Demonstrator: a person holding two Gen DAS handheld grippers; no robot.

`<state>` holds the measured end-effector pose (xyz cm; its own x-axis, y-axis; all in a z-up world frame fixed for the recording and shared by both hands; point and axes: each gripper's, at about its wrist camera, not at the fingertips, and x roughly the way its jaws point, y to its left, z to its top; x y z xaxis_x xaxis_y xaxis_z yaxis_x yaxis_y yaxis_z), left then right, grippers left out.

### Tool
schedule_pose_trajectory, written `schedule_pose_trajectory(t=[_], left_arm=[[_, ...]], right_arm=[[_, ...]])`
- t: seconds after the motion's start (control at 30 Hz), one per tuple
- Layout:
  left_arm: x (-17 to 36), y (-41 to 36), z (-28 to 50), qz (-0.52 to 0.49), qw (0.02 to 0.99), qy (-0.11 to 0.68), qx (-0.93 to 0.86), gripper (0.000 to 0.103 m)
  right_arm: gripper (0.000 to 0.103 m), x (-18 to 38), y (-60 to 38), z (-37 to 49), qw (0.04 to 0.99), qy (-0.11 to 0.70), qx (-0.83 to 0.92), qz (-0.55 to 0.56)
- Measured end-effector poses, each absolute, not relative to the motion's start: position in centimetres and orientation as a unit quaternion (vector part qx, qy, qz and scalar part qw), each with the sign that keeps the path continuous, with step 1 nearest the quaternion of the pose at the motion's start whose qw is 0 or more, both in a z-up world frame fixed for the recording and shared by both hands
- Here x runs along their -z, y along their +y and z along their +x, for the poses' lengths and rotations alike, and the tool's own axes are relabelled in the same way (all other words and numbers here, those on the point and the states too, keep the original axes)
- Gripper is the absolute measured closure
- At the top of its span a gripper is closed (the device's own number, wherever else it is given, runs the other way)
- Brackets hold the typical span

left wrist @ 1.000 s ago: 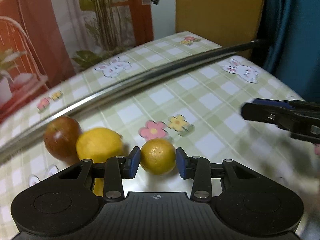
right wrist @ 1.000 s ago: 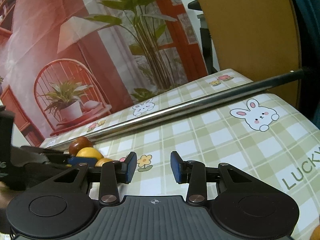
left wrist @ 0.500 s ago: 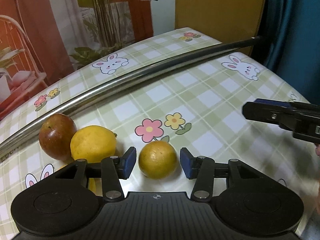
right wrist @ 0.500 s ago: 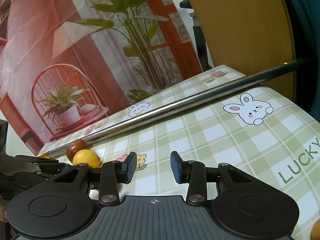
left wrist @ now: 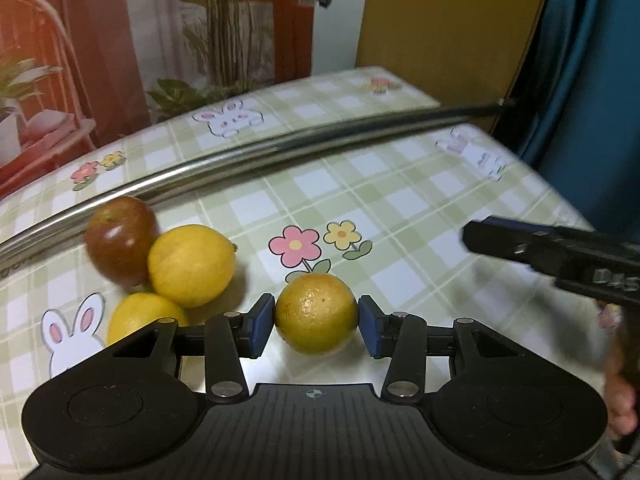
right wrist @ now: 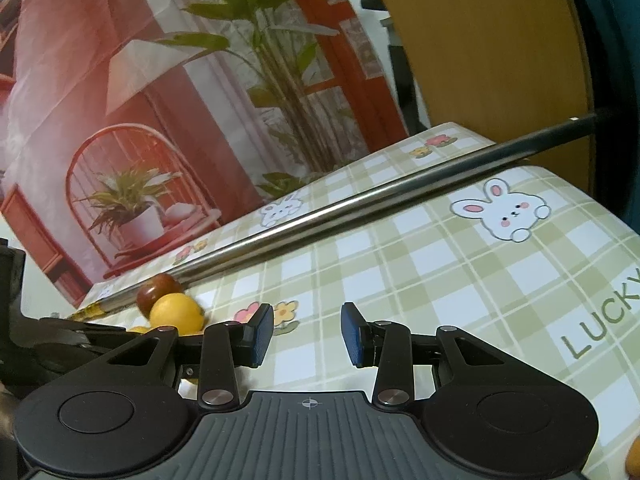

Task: Organize fruits
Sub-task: 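Lift the yellow fruit with left tool while right tool grasps a yellow pear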

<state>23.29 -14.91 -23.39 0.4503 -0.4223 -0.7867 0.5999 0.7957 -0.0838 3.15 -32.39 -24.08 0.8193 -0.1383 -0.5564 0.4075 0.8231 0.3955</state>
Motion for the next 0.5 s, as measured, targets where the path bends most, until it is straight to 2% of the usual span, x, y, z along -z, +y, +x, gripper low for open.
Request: schedule_pose_trajectory(t=[0.2, 0.5], left_arm=[[20.7, -9.4, 20.9, 0.040, 0.860, 0.411, 0.300, 0.055], [19.1, -1.0, 17.9, 0.027, 0.901, 0.378, 0.213, 0.055]], right_arm=[[0.067, 23.3, -30.9, 4.1, 0.925, 0.267, 0.123, 0.241], [0.067, 22.2, -27.9, 6.9, 0.932, 0.289, 0.070, 0.207]])
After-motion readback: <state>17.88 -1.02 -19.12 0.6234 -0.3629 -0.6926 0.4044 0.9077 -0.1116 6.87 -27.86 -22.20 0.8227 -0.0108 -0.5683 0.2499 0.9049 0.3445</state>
